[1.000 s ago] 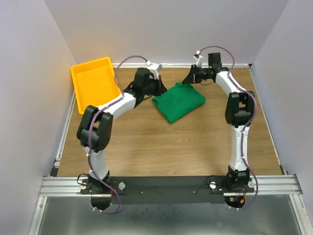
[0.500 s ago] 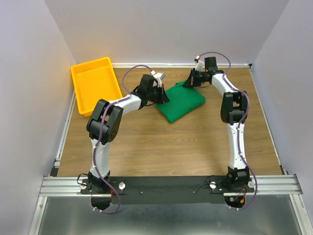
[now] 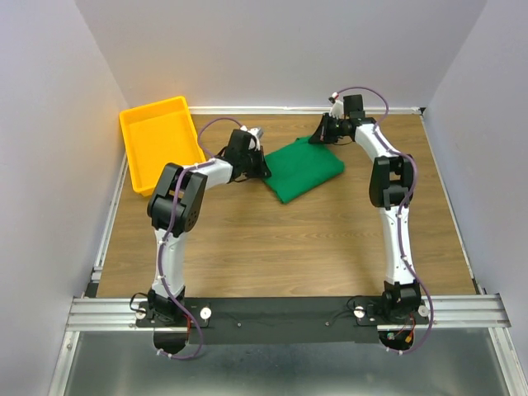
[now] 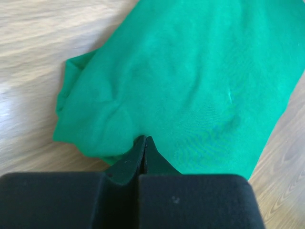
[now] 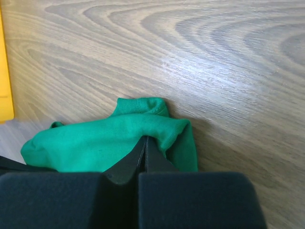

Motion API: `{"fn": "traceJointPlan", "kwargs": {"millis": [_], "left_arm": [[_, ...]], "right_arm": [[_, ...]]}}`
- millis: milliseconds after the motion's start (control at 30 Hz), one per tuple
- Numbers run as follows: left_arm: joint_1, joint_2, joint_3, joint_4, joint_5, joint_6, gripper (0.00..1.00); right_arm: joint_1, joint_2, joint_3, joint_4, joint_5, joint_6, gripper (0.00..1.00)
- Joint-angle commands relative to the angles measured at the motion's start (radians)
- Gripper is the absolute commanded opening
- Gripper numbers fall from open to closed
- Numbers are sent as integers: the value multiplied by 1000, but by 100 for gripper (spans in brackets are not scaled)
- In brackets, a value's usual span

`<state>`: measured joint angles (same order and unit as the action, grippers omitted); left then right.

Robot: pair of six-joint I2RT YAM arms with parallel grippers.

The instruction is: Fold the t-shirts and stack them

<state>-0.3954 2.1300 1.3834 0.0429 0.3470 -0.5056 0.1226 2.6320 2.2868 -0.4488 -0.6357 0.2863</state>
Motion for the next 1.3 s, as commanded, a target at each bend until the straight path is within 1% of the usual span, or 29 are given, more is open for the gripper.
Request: {"fn": "traceJointPlan", "kwargs": {"millis": [0,167,300,367,533,800,900,933,1000,1067,1167,1267], "left_arm": [[26,-24,-17,-41,-66,-28,0],[35,-45,-35,-25,-88,-60,0],[47,-76,-38,-3,-109,-88,0],[55,-96,-38,11,-118,-100,0],[64,-130,-24,20,-152,-103,0],[90,-97,22,14,-151,-129,0],[89,-108,23,54,-128,-125,0],[89,-120,20,90,-117,-123,0],[84,-128,19,121,-68,-105,0],[78,-114,52,130,-11,-87,3],[70,-64,107,126,33,-83,6],[58,-18,150,124,34,-103,10]], "right_arm": [[-5,48,30,13,39,24,5],[-8,51,34,24,44,28,8],[-17,49,40,47,50,37,17],[-20,49,42,55,56,37,19],[-34,54,46,73,77,37,21],[-54,45,40,81,54,25,24],[-64,30,36,82,73,8,24],[-69,26,33,82,85,-4,28],[-70,13,30,82,90,-12,29],[-75,2,20,82,88,-22,30],[-74,-32,-15,82,84,-42,31],[-75,-93,-70,84,80,-78,32]]}}
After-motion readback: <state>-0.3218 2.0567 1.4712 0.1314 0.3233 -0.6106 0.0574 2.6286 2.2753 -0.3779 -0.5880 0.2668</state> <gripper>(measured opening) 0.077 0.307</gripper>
